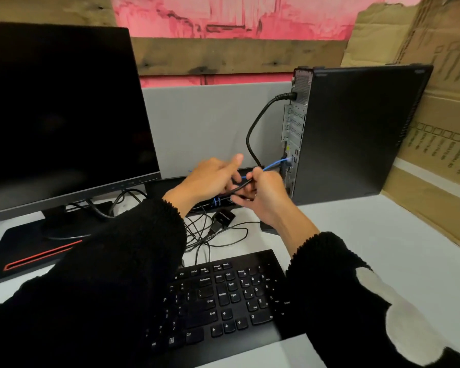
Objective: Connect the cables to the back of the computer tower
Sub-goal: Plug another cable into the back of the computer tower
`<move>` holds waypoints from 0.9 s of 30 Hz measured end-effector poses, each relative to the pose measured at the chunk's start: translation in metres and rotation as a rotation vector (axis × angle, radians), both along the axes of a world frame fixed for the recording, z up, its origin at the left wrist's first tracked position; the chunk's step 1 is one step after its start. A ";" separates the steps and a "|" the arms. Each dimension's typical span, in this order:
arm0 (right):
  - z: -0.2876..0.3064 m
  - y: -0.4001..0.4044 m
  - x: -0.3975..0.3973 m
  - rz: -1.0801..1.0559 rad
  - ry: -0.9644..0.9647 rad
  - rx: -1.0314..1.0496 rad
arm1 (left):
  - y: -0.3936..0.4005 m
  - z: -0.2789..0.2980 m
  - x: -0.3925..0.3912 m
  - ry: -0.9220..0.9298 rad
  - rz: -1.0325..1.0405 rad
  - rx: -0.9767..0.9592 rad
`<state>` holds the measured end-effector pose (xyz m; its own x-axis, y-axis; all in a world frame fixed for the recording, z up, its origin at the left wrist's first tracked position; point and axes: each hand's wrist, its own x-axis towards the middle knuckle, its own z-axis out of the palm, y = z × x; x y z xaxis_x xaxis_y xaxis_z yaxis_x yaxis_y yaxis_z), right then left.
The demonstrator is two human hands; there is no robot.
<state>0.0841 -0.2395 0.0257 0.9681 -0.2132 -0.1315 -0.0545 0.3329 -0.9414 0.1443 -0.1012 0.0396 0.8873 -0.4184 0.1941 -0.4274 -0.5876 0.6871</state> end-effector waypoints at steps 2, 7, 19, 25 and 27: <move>-0.009 0.003 0.000 0.082 0.015 -0.090 | -0.016 0.003 0.000 -0.073 0.048 0.104; -0.022 0.006 0.004 0.193 0.003 -0.416 | -0.049 0.004 0.009 -0.083 0.015 0.168; -0.005 -0.054 0.013 -0.011 0.145 -0.936 | -0.064 -0.022 0.022 0.030 0.061 -0.086; 0.018 -0.092 0.013 -0.453 -0.111 -0.978 | -0.066 -0.022 0.014 -0.115 0.015 0.107; 0.029 -0.101 0.016 -0.531 -0.248 -1.046 | -0.069 -0.025 0.011 -0.128 0.025 0.128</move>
